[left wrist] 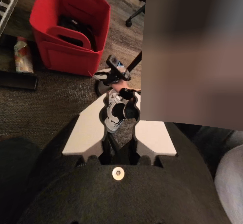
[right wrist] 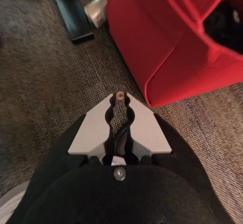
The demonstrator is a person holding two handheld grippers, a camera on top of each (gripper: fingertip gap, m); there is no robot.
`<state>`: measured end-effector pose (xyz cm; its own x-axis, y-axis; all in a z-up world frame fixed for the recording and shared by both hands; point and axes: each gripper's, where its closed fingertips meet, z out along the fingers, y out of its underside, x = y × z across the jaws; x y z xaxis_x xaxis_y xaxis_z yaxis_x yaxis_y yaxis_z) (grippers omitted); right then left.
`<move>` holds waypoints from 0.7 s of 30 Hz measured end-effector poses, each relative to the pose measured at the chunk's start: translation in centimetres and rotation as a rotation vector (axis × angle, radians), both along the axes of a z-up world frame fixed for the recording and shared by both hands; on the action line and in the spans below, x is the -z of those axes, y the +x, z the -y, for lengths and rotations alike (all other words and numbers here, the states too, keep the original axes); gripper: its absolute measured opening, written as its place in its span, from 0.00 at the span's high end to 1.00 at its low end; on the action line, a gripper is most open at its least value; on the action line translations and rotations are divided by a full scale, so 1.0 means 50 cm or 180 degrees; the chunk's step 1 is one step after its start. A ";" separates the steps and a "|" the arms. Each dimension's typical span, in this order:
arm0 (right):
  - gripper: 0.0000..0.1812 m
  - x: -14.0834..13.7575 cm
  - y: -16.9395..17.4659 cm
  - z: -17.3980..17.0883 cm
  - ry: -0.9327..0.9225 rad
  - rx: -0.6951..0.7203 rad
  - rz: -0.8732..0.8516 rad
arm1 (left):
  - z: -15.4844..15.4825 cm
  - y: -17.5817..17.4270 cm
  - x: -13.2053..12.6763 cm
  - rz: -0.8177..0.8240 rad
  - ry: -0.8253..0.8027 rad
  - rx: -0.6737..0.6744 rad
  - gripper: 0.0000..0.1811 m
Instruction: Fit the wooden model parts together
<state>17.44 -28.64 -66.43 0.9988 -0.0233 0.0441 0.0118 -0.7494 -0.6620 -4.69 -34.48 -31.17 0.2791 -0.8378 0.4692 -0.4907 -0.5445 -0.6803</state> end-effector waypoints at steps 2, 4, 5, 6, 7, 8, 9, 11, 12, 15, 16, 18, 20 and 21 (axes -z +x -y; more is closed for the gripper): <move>0.94 -0.078 -0.022 0.018 0.0065 -0.0076 0.0025 | 0.045 -0.001 -0.005 -0.0010 0.0051 0.0152 0.79; 0.94 -0.154 -0.042 0.047 0.0112 -0.0155 0.0110 | 0.086 -0.003 -0.029 0.0122 0.0145 0.0217 0.78; 0.94 -0.187 -0.051 0.062 0.0133 -0.0181 0.0125 | 0.105 -0.006 -0.044 0.0191 0.0219 0.0243 0.78; 0.94 -0.221 -0.064 0.081 0.0156 -0.0217 0.0127 | 0.124 -0.010 -0.060 0.0245 0.0294 0.0269 0.78; 0.94 -0.252 -0.070 0.102 0.0157 -0.0217 0.0189 | 0.142 -0.017 -0.078 0.0300 0.0375 0.0290 0.79; 0.93 -0.283 -0.073 0.125 0.0163 -0.0189 0.0272 | 0.157 -0.024 -0.099 0.0361 0.0463 0.0301 0.79; 0.93 -0.318 -0.079 0.144 0.0194 -0.0189 0.0329 | 0.170 -0.033 -0.124 0.0442 0.0558 0.0312 0.79; 0.93 -0.395 -0.082 0.177 0.0278 -0.0192 0.0566 | 0.185 -0.056 -0.179 0.0577 0.0782 0.0292 0.79; 0.94 -0.432 -0.081 0.192 0.0308 -0.0189 0.0666 | 0.187 -0.070 -0.208 0.0636 0.0891 0.0264 0.78; 0.94 -0.563 -0.091 0.221 0.0530 -0.0212 0.0736 | 0.189 -0.123 -0.307 0.0829 0.1188 0.0173 0.76; 0.93 -0.613 -0.097 0.228 0.0629 -0.0222 0.0728 | 0.185 -0.146 -0.340 0.0875 0.1314 0.0107 0.75; 0.94 -0.718 -0.122 0.233 0.0882 -0.0297 0.0662 | 0.176 -0.198 -0.402 0.0976 0.1524 -0.0057 0.75; 0.94 -0.831 -0.159 0.226 0.1190 -0.0444 0.0642 | 0.169 -0.259 -0.462 0.1081 0.1650 -0.0272 0.73; 0.94 -0.885 -0.185 0.221 0.1321 -0.0603 0.0667 | 0.168 -0.292 -0.489 0.1131 0.1690 -0.0387 0.73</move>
